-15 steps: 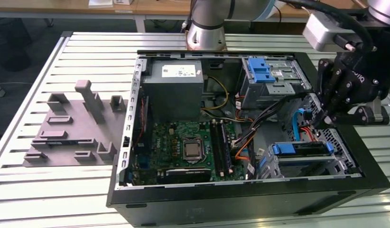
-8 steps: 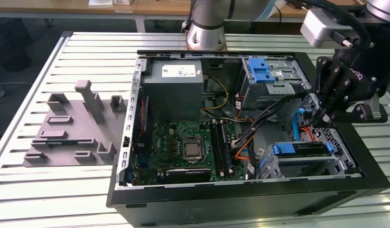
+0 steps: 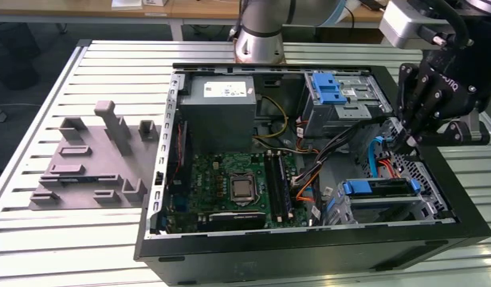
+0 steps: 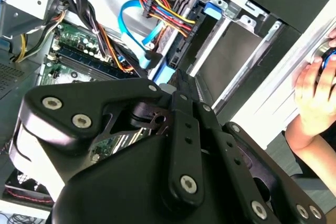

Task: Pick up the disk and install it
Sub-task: 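Insert the second disk wire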

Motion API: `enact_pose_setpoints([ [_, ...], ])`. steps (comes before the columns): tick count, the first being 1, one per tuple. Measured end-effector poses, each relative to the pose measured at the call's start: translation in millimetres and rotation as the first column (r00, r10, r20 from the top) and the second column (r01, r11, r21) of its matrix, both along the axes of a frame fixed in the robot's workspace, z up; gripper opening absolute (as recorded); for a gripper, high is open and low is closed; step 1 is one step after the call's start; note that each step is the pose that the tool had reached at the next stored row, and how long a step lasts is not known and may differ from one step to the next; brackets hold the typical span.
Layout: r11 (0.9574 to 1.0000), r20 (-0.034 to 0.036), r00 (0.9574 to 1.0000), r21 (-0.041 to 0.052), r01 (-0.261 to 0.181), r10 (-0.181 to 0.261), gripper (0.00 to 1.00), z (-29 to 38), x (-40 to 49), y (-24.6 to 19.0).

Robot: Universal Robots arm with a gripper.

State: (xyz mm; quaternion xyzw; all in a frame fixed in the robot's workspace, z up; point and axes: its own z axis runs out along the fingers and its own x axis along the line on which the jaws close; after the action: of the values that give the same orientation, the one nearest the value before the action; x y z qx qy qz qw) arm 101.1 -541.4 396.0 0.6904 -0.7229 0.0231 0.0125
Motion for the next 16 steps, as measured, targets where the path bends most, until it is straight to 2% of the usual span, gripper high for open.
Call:
enact_pose_setpoints([
  [4,1.0,0.0,1.0,-0.0017,0.0,0.0,0.11,0.0,-0.5,10.5],
  [8,0.9999,0.0,1.0,-0.0107,0.0,0.0,0.11,-0.1,-0.8,20.9],
  [10,0.9999,0.0,1.0,-0.0151,0.0,0.0,0.11,-0.3,-0.8,22.2],
  [14,0.9999,0.0,1.0,-0.0163,0.0,0.0,0.11,-0.4,-0.9,22.4],
  [15,0.9999,0.0,1.0,-0.0166,0.0,0.0,0.12,-0.3,-0.9,22.4],
  [16,0.9999,0.0,1.0,-0.017,0.0,0.0,0.17,-0.5,-0.9,22.5],
])
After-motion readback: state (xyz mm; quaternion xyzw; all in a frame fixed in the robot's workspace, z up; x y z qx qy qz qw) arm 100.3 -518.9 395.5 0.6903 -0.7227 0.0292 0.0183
